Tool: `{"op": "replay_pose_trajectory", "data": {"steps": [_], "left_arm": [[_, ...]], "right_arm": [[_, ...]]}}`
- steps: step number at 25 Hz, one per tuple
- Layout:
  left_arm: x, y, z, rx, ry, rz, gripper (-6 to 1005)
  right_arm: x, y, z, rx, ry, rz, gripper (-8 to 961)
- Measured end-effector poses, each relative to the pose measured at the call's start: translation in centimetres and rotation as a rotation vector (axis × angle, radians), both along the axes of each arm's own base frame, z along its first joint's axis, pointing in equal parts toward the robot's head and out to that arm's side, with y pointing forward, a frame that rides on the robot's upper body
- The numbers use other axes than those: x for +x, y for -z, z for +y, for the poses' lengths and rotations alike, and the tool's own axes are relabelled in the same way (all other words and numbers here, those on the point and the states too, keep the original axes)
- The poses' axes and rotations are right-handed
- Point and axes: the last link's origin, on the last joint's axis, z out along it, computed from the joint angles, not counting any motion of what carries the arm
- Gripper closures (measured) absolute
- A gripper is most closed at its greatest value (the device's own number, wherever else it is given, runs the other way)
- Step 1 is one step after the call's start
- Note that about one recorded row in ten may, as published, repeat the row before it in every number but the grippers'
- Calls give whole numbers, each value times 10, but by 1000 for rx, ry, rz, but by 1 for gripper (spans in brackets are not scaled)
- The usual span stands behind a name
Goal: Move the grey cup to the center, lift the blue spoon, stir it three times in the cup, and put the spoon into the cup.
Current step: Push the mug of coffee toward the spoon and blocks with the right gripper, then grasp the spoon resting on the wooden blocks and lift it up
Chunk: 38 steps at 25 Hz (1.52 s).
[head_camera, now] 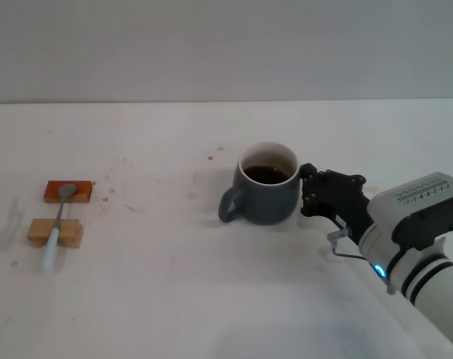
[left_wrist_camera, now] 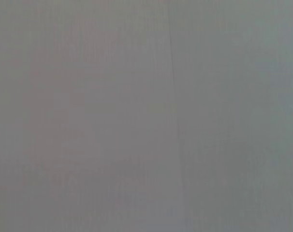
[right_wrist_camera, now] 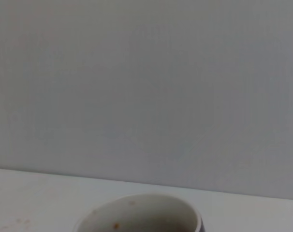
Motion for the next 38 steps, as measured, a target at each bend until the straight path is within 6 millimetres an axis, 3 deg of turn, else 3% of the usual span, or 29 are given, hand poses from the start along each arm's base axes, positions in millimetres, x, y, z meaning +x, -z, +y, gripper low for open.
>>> {"op": "replay_pose_trajectory", "data": {"steps": [13,27,31,38], "left_arm": [[0,-1,0,6,0,2,198],[-1,-1,-1,6,-1,6,199],[-1,-1,-4,9,-2,5,200],[-1,11,-19,-50,10,-3,201]], "right_arm": [[-23,14,0,-73,-61,-4,955],[-35,24,-5,-123,-106,-17,954],[-28,15,-5,-64,-90,15,954],[15,-26,-3,137,-1,39,954]]}}
